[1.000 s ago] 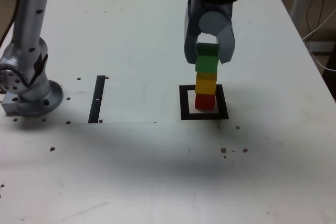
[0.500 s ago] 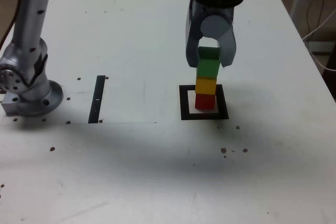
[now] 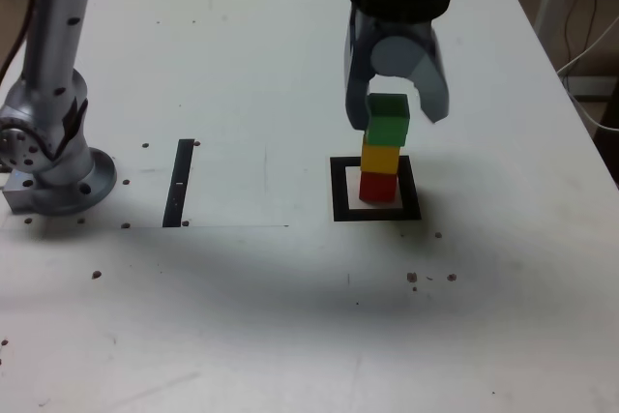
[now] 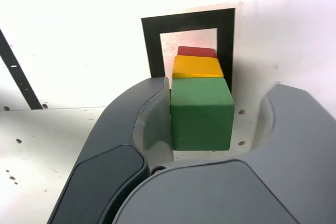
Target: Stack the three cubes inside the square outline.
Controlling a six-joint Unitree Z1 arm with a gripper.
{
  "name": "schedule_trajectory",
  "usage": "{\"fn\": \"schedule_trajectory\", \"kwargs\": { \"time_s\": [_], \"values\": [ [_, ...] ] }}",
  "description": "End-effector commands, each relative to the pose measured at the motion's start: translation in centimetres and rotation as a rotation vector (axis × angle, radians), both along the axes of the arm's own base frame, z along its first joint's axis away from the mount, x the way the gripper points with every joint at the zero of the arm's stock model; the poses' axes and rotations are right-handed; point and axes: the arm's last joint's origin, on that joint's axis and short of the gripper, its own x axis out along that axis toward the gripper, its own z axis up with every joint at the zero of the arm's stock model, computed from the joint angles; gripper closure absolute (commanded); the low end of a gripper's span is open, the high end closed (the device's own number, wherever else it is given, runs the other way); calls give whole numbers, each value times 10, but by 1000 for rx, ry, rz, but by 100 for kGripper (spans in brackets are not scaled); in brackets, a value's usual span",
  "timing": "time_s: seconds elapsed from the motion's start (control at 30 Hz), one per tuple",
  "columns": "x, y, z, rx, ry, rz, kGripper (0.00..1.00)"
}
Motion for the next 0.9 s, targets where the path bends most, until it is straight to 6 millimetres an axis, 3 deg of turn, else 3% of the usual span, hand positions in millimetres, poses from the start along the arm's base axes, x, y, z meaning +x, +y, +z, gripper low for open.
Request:
{"fn": "schedule_trajectory", "kwargs": {
  "time_s": [0.0, 0.2, 0.5, 0.7, 0.87],
  "values": [
    [-8, 2, 10, 7, -26, 0, 1],
    [-40, 6, 37, 25, -84, 3, 1],
    [-112, 11, 73, 40, -182, -8, 1],
    [-150, 12, 64, 28, -187, -32, 1],
    [-174, 14, 31, 19, -189, -34, 1]
  ]
}}
